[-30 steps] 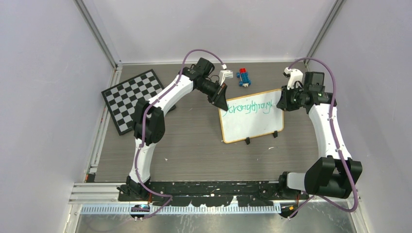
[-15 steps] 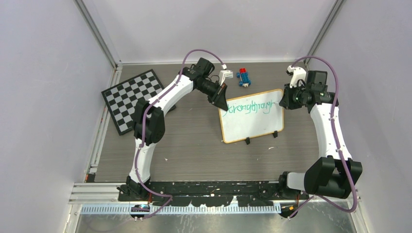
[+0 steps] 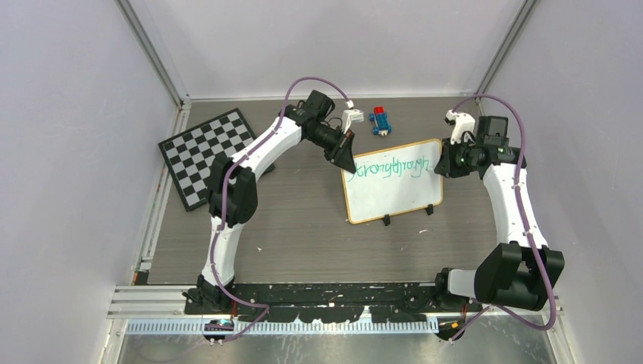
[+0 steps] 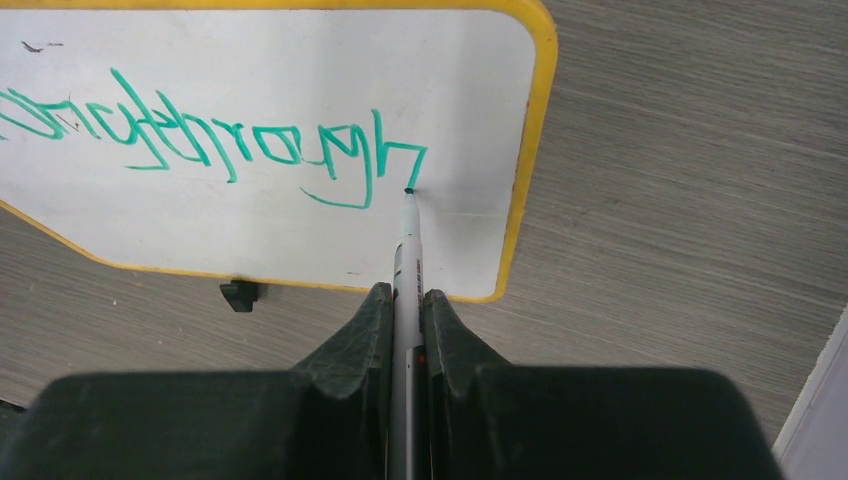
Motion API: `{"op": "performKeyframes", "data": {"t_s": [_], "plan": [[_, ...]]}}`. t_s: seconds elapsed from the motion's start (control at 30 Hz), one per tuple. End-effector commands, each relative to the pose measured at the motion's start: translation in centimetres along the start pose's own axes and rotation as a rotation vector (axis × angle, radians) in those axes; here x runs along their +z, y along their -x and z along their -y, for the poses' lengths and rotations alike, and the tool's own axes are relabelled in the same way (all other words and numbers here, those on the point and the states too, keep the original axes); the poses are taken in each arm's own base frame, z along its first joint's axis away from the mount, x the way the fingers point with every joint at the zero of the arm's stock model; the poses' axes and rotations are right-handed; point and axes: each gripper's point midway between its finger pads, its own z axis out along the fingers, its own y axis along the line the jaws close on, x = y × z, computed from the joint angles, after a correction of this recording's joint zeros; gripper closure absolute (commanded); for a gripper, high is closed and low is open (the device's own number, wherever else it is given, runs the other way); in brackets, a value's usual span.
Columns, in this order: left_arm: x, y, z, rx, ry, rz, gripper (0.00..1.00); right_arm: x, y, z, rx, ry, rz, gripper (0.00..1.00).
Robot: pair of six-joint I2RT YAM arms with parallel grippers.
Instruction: Write a sentence on the whiteboard
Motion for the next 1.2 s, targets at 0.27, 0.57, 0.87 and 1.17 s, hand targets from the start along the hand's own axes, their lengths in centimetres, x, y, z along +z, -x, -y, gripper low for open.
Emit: {"op": "performKeyframes", "data": {"t_s": [0.27,0.57,0.87,1.17], "plan": [[0.5,0.5,-0.2,0.042,0.038,0.006,0.81,-3.9,2.2,-4.3,-0.068,0.155,0.053,1.00],[-1.2,1.3,0.6,0.037,0.056,0.049,0.58,-5.2,3.3,-9.3,-0.091,0.245,0.095,1.00],[-2.7,0.0,0.4,0.013,0.049,0.094,0.58,-2.7,2.2,-14.3,-0.137,0.293,0.115,1.00],[-2.1,0.7,0.6,-0.017,0.005,0.147,0.62,0.1,-0.7,-17.7,-0.208,0.368,0.138,1.00]]}}
